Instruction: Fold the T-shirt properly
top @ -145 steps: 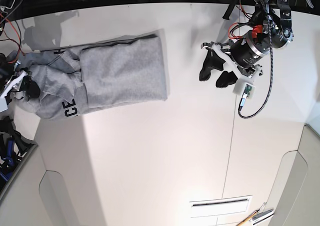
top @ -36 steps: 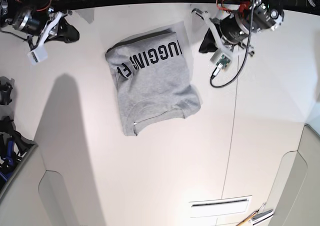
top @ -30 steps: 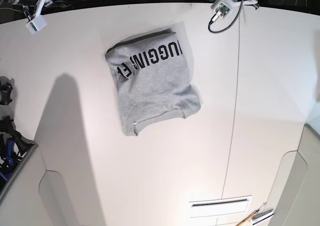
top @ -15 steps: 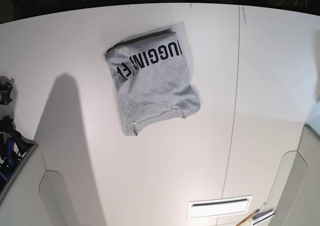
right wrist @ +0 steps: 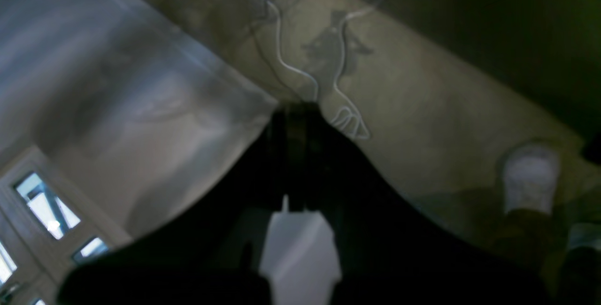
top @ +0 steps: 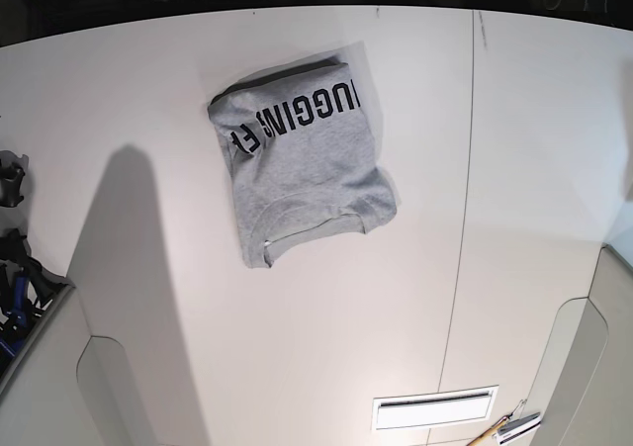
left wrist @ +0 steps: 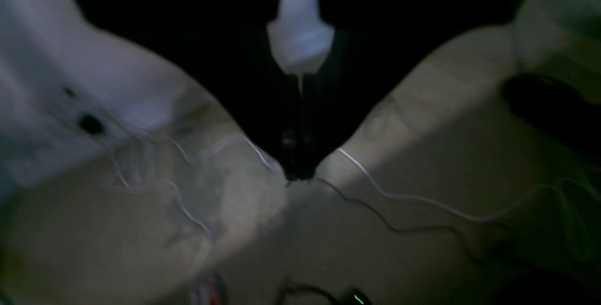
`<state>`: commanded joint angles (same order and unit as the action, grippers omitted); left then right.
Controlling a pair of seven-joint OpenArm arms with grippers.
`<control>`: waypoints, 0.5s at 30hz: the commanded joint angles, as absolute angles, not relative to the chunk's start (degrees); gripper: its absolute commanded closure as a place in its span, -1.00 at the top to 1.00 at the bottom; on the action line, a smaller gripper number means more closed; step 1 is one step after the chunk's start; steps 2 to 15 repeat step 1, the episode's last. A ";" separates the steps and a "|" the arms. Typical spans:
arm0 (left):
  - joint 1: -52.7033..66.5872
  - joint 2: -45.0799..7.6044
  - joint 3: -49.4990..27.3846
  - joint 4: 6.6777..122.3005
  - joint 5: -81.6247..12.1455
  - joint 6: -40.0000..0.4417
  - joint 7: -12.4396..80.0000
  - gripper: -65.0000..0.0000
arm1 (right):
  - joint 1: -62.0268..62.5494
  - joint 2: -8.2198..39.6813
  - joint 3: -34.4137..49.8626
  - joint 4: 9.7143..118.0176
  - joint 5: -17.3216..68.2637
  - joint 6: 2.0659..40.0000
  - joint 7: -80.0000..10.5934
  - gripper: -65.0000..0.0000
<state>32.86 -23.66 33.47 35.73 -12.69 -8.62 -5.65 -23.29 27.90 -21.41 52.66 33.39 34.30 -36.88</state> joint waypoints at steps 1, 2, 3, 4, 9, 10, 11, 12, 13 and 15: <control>32.14 -23.20 33.45 35.73 -12.67 -7.16 -5.65 -1.00 | -22.65 27.92 -21.41 52.71 33.69 34.30 -36.88 -1.00; 32.14 -23.20 33.45 35.73 -12.67 -7.16 -5.65 -1.00 | -22.65 27.92 -21.41 52.71 33.69 34.30 -36.88 -1.00; 32.14 -23.20 33.45 35.73 -12.67 -7.16 -5.65 -1.00 | -22.65 27.92 -21.41 52.71 33.69 34.30 -36.88 -1.00; 32.14 -23.20 33.45 35.73 -12.67 -7.16 -5.65 -1.00 | -22.65 27.92 -21.41 52.71 33.69 34.30 -36.88 -1.00; 32.14 -23.20 33.45 35.73 -12.67 -7.16 -5.65 -1.00 | -22.65 27.92 -21.41 52.71 33.69 34.30 -36.88 -1.00; 32.14 -23.20 33.45 35.73 -12.67 -7.16 -5.65 -1.00 | -22.65 27.92 -21.41 52.71 33.69 34.30 -36.88 -1.00; 32.14 -23.20 33.45 35.73 -12.67 -7.16 -5.65 -1.00 | -22.65 27.92 -21.41 52.71 33.69 34.30 -36.88 -1.00; 32.14 -23.20 33.45 35.73 -12.67 -7.16 -5.65 -1.00 | -22.65 27.92 -21.41 52.71 33.69 34.30 -36.88 -1.00; 32.14 -23.20 33.45 35.73 -12.67 -7.16 -5.65 -1.00 | -22.65 27.92 -21.41 52.71 33.69 34.30 -36.88 -1.00; 32.14 -23.20 33.45 35.73 -12.67 -7.16 -5.65 -1.00 | -22.65 27.92 -21.41 52.71 33.69 34.30 -36.88 -1.00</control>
